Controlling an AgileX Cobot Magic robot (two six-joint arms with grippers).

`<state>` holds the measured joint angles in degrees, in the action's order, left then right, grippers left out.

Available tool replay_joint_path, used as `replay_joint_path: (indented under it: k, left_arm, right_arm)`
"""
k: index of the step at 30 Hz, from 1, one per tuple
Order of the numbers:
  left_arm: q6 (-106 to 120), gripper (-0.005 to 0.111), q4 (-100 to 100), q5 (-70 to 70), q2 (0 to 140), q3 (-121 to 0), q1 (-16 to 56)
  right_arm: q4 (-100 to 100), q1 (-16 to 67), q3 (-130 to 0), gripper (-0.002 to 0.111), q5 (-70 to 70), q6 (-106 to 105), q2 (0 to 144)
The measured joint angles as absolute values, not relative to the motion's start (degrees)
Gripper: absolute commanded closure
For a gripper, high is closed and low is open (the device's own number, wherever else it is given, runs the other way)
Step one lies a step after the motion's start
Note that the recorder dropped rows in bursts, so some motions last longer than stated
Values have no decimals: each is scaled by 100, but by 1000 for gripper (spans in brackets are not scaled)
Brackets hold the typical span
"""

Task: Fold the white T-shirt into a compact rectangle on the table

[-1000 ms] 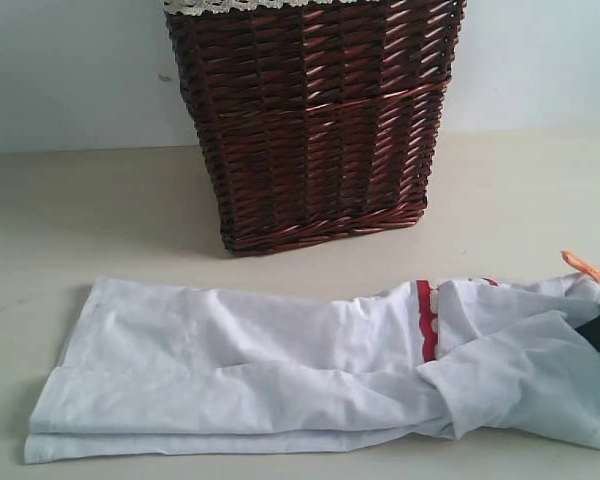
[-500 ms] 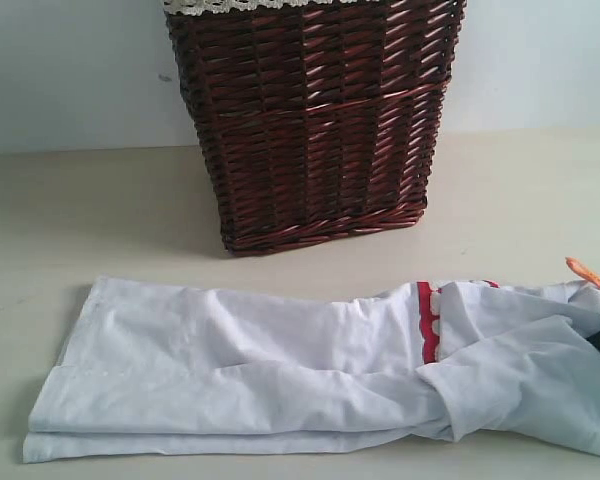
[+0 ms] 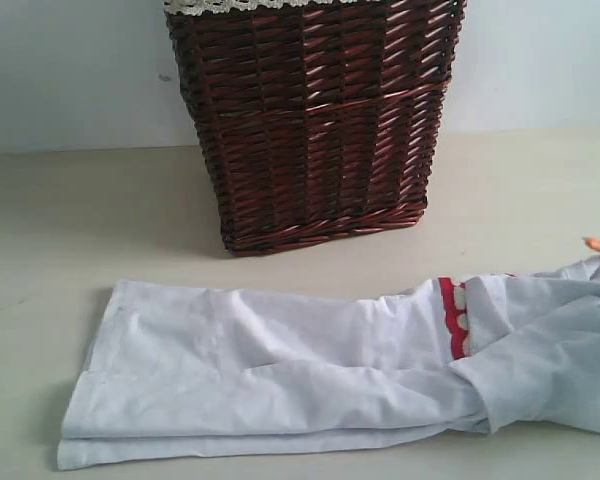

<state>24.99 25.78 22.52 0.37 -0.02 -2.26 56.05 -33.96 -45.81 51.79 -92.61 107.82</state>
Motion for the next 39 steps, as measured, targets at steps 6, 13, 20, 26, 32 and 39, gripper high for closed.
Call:
replay_joint_path:
  k: [6,13,20,26,32,39]
  left_arm:
    - [2499,96,2578,2252,37,-2,-226]
    - [2499,96,2578,2252,37,-2,-226]
    - [2499,96,2578,2252,37,-2,-226]
    - [2499,96,2578,2252,37,-2,-226]
    - [2499,96,2578,2252,37,-2,-226]
    - [2499,96,2578,2252,37,-2,-226]
  right_arm:
    - [5584,-3998,-4575,108,5086,-9867,10216]
    - [5571,-4373,-4575,108,4223,-9993,10207]
    - [5582,-4415,-4575,108,3923,-10002,10207]
    - [5593,-4415,-4575,108,3912,-10002,10207]
    - [5618,-4436,-4575,108,3406,-10002,10306]
    - [5709,-4439,-4575,108,3153,-10306,10547]
